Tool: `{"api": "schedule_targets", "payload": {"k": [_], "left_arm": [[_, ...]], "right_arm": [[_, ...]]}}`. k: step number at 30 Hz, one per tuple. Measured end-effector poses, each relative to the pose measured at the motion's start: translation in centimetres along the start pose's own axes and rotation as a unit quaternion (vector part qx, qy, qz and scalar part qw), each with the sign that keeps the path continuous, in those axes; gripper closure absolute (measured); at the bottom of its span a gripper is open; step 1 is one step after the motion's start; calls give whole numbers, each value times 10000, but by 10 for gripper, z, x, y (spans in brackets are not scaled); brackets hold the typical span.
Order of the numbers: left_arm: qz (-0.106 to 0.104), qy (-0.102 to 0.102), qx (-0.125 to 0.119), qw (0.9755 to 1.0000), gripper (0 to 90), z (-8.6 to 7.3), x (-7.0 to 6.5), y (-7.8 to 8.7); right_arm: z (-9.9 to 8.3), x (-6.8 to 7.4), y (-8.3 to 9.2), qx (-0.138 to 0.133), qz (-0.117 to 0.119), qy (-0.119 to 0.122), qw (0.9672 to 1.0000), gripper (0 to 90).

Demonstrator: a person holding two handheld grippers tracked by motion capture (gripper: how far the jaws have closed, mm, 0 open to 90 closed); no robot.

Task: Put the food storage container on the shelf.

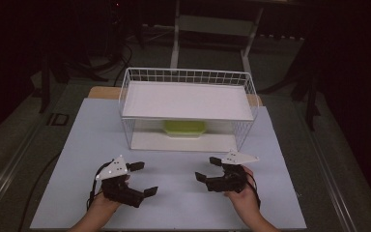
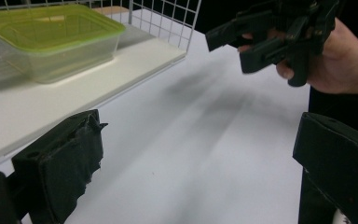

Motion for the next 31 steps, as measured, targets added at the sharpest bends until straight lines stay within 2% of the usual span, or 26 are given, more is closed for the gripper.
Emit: {"api": "schedule_targets", "payload": {"k": [5,15,17,18,22,31], "left_arm": [[0,21,-4,10000,21,-5,-1,-1],[-98,13,57,9999,21,-13,-2,-10],[-137,-26,125,9998,21,-15,-2,-13],[-133,-140,155,9997,21,-16,-2,-14],[-171,-180,162,9996,21,-18,-4,-16],[-272,-178,247,9992,21,-23,-7,-20]], "right_arm": [[-10,-2,10,103,-63,-47,9999,179],[-34,-10,19,417,-165,78,9990,171],[-38,-12,18,448,-205,95,9987,171],[-40,-13,17,440,-198,89,9988,171],[-38,-14,18,351,-225,189,9990,171],[-43,-17,16,454,-216,131,9987,171]]}}
Point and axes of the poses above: each handheld gripper's, and its own axes: y roughly backward along the jaws, z roughly out of its top, x roughly to its left, the point moved 6 cm from there along -y, roughly forward along the jaws, and after that the axes turned 2 degrees about y, right-handed, at the moved point
